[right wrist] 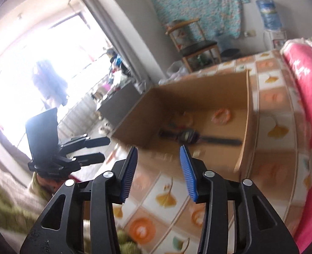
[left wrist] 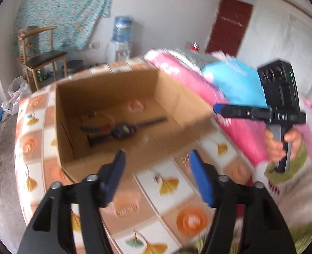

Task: Organize jewelry

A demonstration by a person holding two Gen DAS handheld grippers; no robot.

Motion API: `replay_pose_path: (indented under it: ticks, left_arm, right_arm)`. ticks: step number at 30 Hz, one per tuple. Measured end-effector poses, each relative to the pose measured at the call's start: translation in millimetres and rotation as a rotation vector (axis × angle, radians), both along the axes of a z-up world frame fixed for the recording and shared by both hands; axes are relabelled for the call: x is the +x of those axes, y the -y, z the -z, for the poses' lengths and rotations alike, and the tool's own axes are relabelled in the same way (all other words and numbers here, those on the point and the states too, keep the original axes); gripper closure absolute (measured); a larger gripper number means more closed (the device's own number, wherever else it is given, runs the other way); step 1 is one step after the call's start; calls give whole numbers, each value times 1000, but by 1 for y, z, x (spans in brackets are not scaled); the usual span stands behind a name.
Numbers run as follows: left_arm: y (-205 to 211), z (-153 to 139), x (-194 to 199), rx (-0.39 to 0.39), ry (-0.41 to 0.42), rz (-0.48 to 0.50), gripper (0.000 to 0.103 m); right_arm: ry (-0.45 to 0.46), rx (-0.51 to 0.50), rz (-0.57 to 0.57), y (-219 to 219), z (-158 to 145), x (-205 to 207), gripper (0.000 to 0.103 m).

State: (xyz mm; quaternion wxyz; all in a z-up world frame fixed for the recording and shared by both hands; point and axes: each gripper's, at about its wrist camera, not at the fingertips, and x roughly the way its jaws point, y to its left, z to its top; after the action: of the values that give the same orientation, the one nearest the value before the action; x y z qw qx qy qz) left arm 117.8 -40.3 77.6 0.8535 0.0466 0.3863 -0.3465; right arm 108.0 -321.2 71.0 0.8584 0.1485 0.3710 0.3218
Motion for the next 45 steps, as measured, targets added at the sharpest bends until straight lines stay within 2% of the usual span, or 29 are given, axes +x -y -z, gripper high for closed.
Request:
replay_pose_path:
  ticks: [3,8,13,16,23,27,29,45]
  left_arm:
    - [8,20,-9,46,-37,25,30]
    - [25,64,-1,116,-62,-27,30]
    - [44,95,9,197,-37,-33,30]
    - [52,107,15,221,0,-27,38]
    - [65,117,30,220,27,0,63]
    - [69,116,30,232,39,21,69]
    - [71,116,28,242,43,35,76]
    - [80,117,20,259,70,55,97]
  right_arm:
    - [-88,-13,-6,-7,24,-8,62]
    - [-196,-137,60,-22,66,-5,62]
    - [-208,-219,104,-30,84,-4,64]
    - [-207,-231,121,-30,90,-2,65]
    - [-208,-222,182,-19,92,-3,68]
    - [-208,-214,194,-11,91,-5,69]
    - [-207,-207,196,-9,94,-5,69]
    - [-174,-186,201,-5,90,-17,70]
